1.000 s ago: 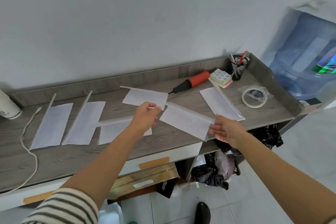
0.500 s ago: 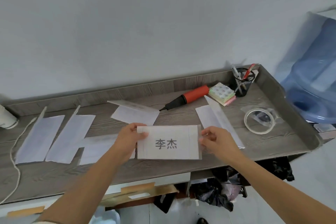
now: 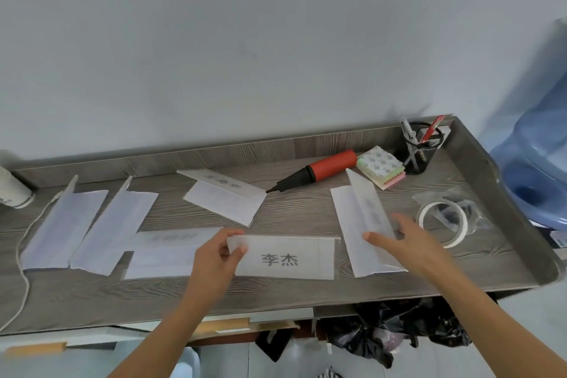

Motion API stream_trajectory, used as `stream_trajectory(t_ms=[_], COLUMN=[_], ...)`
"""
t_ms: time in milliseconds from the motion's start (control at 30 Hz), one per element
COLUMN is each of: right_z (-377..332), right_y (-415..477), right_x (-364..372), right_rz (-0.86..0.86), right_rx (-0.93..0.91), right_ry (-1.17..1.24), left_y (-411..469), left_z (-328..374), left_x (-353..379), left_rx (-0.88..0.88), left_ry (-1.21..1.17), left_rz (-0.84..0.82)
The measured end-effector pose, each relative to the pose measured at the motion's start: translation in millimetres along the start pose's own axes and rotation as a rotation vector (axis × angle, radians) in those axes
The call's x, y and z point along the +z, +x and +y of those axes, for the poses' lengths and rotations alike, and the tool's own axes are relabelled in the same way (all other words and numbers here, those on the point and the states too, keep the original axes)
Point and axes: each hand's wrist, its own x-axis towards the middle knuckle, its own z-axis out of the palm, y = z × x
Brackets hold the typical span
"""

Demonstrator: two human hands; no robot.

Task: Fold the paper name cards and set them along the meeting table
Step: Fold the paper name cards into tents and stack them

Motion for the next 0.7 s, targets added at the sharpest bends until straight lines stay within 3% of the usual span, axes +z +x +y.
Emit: stream_trajectory(t_ms=[300, 467, 567, 700], right_z=[-14, -13, -1, -14], right_y=[18, 10, 17, -8], right_x=[-3, -7, -34, -79], right_rz=[-0.104, 0.191, 0.237, 0.151], right_rx=[0.012, -0.120, -0.156, -0.244], right_ry=[-0.090, -0.460, -0.300, 0.178], left_y=[2, 3, 3, 9], left_z=[-1, 0, 11, 50], left_x=[12, 9, 1, -16], left_rx=[0.158, 0.180, 0.227, 0.335], left_ry=[0.228, 0.377, 0.398, 0.207], left_rz=[0.095, 0.101, 0.143, 0.162])
